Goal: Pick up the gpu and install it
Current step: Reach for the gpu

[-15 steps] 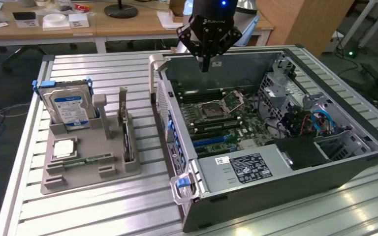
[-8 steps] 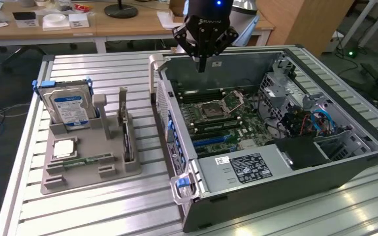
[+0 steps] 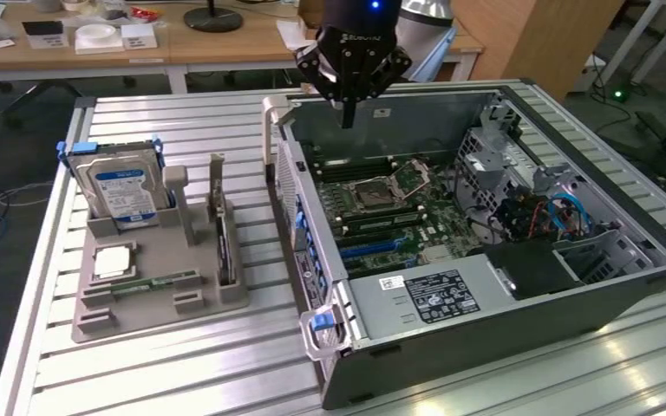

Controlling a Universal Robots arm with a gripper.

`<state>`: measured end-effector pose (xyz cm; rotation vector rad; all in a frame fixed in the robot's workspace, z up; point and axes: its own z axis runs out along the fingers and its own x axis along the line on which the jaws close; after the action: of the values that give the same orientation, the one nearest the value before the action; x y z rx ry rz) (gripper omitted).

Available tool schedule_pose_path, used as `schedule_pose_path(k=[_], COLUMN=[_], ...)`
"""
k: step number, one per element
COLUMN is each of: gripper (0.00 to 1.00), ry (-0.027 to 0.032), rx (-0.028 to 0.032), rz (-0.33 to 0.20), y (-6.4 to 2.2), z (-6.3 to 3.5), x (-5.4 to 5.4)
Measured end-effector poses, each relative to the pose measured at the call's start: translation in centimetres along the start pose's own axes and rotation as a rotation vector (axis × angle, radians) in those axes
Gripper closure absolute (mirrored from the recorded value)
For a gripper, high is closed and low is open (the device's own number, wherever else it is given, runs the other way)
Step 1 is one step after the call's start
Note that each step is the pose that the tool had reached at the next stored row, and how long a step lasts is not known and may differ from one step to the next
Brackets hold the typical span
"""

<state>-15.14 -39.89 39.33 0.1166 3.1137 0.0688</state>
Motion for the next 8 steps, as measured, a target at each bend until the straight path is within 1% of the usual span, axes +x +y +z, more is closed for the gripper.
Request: schedule_pose_path(k=[8], gripper=[0.89], ry=[0.0000], rx=[-0.0001], rz=[0.000], y=[-0.07], z=[-0.02], x=[0.93])
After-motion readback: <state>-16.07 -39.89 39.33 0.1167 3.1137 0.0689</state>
